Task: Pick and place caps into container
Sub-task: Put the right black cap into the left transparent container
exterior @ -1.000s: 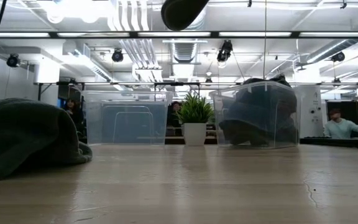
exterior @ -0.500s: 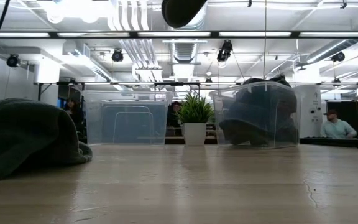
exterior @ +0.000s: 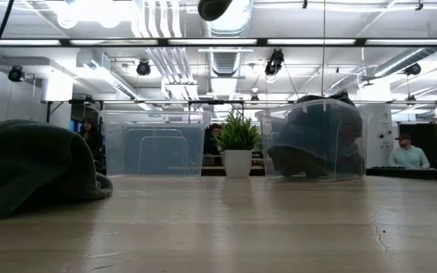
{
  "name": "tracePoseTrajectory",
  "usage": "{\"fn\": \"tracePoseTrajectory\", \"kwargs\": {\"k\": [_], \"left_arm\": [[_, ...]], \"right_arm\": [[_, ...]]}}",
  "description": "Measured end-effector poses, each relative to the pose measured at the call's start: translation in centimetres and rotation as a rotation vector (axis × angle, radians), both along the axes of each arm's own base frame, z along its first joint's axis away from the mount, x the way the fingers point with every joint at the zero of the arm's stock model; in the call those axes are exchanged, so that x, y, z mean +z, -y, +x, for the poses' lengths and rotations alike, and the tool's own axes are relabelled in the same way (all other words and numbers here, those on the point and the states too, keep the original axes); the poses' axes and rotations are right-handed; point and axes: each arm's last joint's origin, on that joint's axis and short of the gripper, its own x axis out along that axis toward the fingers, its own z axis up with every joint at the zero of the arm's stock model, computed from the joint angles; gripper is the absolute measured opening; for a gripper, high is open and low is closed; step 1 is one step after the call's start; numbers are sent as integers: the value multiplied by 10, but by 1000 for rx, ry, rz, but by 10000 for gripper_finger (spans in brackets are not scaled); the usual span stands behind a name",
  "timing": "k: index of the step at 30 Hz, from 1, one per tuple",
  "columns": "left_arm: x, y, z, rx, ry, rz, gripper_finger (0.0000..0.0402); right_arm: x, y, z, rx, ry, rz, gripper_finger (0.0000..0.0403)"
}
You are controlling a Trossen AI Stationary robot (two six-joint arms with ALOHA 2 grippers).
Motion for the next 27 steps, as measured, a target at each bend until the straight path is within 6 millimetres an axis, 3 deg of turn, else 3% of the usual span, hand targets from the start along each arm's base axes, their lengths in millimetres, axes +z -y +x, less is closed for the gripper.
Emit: {"fn": "tracePoseTrajectory", "kwargs": {"k": [8, 27], "left_arm": [[-10, 4, 9, 25, -31, -2, 255], [-10, 7, 9, 33, -15, 13, 245]], "right_arm": [[0, 6, 2, -20, 7, 0, 8], [3, 8, 6, -61, 49, -6, 8]]}}
